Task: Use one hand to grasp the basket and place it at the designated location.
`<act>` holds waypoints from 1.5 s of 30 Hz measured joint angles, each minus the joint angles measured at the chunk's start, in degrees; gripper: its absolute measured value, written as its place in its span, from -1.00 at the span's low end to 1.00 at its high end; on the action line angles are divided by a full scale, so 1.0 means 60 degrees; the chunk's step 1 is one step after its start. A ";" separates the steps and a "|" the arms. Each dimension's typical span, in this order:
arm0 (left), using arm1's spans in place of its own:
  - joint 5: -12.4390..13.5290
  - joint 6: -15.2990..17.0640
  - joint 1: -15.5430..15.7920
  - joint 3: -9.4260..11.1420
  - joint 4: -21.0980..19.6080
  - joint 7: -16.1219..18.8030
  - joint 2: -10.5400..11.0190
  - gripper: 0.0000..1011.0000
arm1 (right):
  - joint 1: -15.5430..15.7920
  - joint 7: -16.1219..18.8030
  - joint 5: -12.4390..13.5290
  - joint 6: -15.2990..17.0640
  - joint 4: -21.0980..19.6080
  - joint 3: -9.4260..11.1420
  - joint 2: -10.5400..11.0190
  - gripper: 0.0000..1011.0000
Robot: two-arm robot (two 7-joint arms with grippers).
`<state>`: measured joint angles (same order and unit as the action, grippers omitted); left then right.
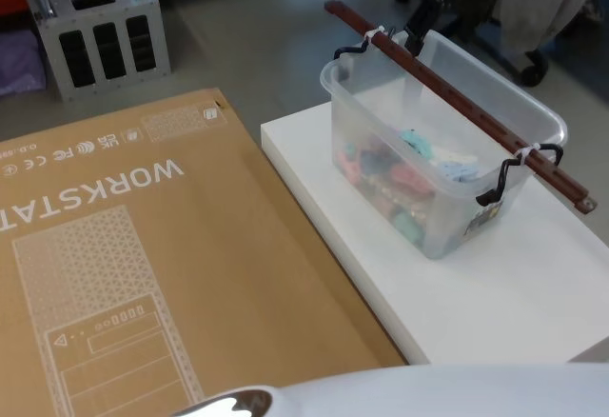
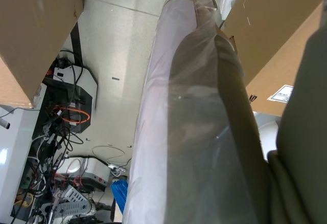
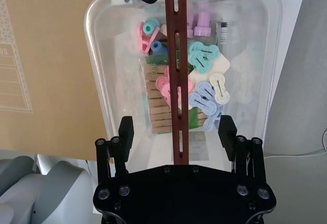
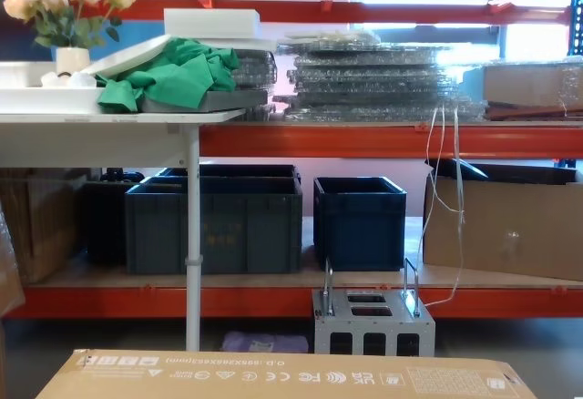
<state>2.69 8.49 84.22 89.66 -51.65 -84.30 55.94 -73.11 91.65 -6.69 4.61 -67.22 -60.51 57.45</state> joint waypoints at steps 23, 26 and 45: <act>0.0000 0.0000 0.0000 0.0000 0.0000 0.0000 0.0000 -1.00 | 0.0012 0.0055 -0.0039 0.0094 -0.0098 0.0059 0.0015 0.98; 0.0000 0.0000 0.0000 0.0000 0.0000 0.0000 0.0000 -1.00 | 0.0012 0.0055 -0.0043 0.0092 -0.0095 0.0057 0.0014 0.98; 0.0001 0.0000 0.0000 0.0000 0.0001 0.0000 0.0000 -1.00 | 0.0013 0.0055 -0.0048 0.0080 -0.0085 0.0046 0.0015 0.98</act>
<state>2.70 8.49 84.22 89.66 -51.65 -84.30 55.94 -73.04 91.98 -6.97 5.09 -67.73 -60.24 57.54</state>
